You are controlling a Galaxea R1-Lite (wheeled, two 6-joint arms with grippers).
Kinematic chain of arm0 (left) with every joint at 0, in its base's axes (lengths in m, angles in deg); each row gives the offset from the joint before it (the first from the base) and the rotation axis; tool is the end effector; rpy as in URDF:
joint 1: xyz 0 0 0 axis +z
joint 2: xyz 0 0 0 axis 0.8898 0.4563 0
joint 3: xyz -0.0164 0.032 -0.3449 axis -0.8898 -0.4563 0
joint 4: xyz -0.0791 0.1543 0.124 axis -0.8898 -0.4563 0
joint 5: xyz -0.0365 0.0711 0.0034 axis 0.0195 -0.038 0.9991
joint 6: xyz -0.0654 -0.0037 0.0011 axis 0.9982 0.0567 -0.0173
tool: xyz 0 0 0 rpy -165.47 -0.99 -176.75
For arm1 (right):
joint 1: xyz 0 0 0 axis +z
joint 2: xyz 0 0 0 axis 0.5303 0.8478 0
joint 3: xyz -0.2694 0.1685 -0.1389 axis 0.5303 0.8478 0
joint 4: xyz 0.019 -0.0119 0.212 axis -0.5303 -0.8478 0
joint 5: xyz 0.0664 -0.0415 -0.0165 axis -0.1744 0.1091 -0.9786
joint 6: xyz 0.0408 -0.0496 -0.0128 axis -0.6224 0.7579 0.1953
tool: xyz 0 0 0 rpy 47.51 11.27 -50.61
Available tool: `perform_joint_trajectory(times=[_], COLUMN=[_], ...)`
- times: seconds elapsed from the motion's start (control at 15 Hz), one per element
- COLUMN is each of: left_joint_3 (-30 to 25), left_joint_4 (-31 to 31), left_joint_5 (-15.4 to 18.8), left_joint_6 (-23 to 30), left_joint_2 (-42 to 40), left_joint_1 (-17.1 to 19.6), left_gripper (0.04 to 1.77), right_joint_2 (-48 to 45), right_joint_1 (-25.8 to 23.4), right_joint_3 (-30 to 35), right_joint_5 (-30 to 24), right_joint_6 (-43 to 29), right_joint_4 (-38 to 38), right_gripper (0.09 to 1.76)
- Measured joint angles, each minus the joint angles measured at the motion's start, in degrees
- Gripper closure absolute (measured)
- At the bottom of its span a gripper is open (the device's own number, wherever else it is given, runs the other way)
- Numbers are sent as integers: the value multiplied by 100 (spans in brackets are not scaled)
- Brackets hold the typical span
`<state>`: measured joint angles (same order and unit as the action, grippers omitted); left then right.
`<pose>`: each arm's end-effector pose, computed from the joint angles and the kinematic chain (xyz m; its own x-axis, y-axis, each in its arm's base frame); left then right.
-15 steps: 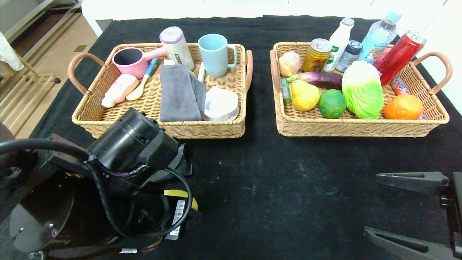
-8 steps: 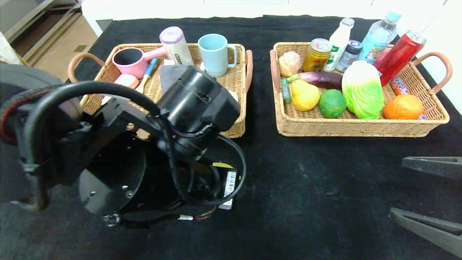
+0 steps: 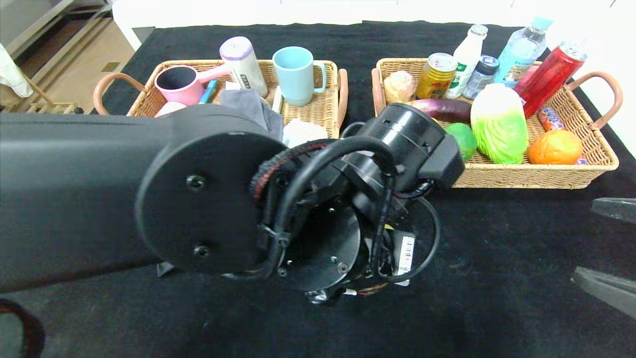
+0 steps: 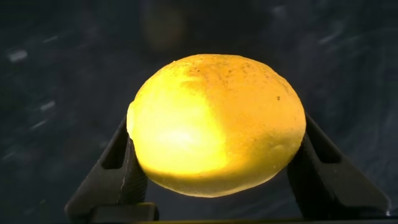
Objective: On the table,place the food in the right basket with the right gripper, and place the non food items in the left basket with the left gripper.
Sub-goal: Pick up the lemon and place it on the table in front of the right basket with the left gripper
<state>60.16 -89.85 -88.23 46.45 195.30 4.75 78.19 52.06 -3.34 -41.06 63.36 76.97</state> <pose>0.2489 -0.3531 0.2540 0.6511 -0.3327 -0.6822 0.3734 0.9229 -0.0937 0.1301 0.0746 0.2926 0.7203 0.6759 -0.1560 -0.6935 0.7063 -0.1422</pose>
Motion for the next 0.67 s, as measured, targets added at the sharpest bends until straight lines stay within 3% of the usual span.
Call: perform_joint_trajectory(times=[0.67], left_joint_3=[684], left_joint_4=[71], left_joint_5=[22], left_joint_6=[-160], left_joint_2=[868], left_joint_1=[-223], left_gripper=[55], right_joint_2=[-28], right_joint_1=[-357], right_joint_3=[-91], right_joint_5=[-9], right_joint_6=[28], right_joint_4=[11], right_gripper=[14])
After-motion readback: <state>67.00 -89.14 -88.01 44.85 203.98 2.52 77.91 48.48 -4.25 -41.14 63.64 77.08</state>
